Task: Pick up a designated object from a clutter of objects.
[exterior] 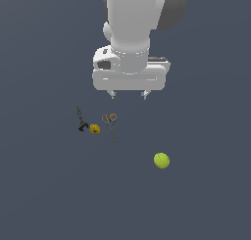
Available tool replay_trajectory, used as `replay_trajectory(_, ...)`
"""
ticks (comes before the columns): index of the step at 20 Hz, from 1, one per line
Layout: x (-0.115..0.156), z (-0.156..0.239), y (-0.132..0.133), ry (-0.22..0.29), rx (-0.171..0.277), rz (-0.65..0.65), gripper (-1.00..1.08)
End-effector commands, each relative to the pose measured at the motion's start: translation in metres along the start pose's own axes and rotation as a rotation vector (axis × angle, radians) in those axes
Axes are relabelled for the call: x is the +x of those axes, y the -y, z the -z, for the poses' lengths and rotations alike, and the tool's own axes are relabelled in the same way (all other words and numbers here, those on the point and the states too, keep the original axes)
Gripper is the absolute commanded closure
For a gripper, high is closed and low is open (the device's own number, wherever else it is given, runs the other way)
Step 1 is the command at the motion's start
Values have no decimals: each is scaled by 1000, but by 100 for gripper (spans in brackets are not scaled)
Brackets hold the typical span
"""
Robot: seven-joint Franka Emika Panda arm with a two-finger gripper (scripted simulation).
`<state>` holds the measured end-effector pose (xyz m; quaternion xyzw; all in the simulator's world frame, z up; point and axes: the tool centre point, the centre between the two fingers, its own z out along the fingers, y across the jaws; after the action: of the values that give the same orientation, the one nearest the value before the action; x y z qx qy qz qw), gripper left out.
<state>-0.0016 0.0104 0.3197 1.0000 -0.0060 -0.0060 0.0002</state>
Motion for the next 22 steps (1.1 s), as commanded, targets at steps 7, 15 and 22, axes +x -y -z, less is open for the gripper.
replay_trajectory(7,-2,-9,6,17,-20,32,-92)
replay_trajectory(15,-3,-14,10,27,-32,51,-92)
replay_trajectory(22,9,-26,19,25,-35,96,-92)
